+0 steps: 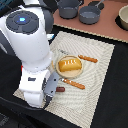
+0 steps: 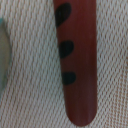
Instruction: Interact with the objects in diverse but meaningful ways.
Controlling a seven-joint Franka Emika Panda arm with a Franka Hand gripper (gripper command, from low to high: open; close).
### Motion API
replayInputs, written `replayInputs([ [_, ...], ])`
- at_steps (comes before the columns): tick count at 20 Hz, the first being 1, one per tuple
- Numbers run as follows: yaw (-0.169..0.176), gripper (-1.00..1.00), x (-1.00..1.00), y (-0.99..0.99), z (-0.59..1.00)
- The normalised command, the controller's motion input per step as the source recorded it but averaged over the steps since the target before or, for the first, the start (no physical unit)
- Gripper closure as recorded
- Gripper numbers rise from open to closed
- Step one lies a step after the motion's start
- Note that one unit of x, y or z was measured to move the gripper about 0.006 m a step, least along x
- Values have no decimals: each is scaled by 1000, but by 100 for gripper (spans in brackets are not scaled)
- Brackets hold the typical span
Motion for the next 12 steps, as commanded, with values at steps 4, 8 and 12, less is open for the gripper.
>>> replayInputs([
  [4, 0, 100, 271, -130, 4],
  [8, 0, 100, 224, -145, 47],
  [12, 0, 100, 179, -119, 151],
])
